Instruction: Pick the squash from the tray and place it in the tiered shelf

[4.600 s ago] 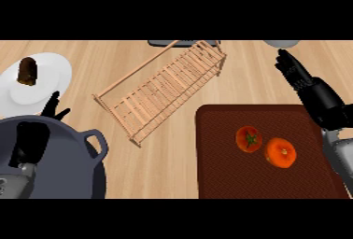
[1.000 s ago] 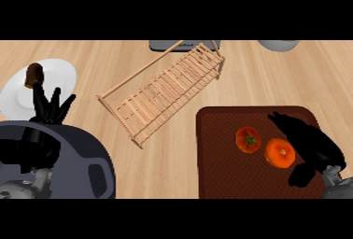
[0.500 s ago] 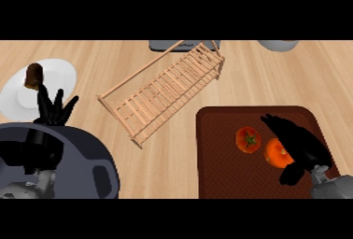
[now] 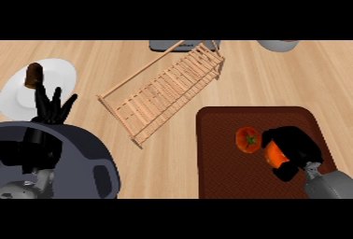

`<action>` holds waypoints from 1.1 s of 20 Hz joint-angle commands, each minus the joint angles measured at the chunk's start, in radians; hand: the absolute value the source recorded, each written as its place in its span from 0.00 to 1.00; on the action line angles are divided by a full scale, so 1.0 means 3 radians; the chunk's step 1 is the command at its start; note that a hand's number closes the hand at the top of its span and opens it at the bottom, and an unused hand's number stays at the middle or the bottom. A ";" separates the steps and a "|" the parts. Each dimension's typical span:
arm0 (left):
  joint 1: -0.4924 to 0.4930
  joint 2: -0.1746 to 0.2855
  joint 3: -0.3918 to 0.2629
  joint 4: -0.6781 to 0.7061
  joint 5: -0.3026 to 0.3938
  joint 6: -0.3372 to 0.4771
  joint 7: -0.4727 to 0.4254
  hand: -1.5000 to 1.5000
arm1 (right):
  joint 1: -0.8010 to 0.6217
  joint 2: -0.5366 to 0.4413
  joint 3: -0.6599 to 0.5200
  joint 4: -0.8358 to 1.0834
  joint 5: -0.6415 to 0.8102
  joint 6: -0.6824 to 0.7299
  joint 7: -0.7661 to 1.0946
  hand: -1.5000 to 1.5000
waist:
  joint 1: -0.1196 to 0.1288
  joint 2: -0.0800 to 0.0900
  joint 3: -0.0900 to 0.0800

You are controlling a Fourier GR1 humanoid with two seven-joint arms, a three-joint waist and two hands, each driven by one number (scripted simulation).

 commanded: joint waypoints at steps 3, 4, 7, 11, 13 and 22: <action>-0.0042 0.0099 0.0092 0.0090 0.0177 -0.0263 0.0168 0.50 | -0.0022 0.0327 0.0479 -0.0144 0.0426 -0.0233 -0.0082 1.00 | 0.0007 0.0007 0.0010; -0.0064 0.0015 -0.0031 0.0091 0.0077 -0.0095 0.0192 0.50 | 0.0027 0.0330 0.0616 -0.0202 0.0478 -0.0207 -0.0172 1.00 | -0.0002 0.0006 0.0012; 0.0010 0.0021 -0.0121 0.0076 0.0089 -0.0082 0.0061 0.50 | -0.0105 0.0687 0.1150 -0.0481 0.0642 0.0042 -0.0083 1.00 | 0.0067 0.0001 0.0008; -0.0058 0.0116 -0.0053 0.0003 0.0183 -0.0042 0.0203 0.50 | 0.0098 0.0773 0.1354 -0.0693 0.0758 -0.0041 -0.0072 1.00 | 0.0007 -0.0005 0.0012; 0.0157 0.0151 -0.0060 0.0022 0.0210 -0.0121 0.0024 0.50 | 0.0064 0.0973 0.1308 -0.0799 0.0544 0.0189 -0.0007 1.00 | 0.0027 -0.0003 0.0010; 0.0058 0.0195 -0.0051 0.0113 0.0296 -0.0071 0.0007 0.50 | 0.0412 0.1376 0.1038 -0.2121 -0.0139 0.0661 0.0395 1.00 | -0.0048 -0.0006 0.0009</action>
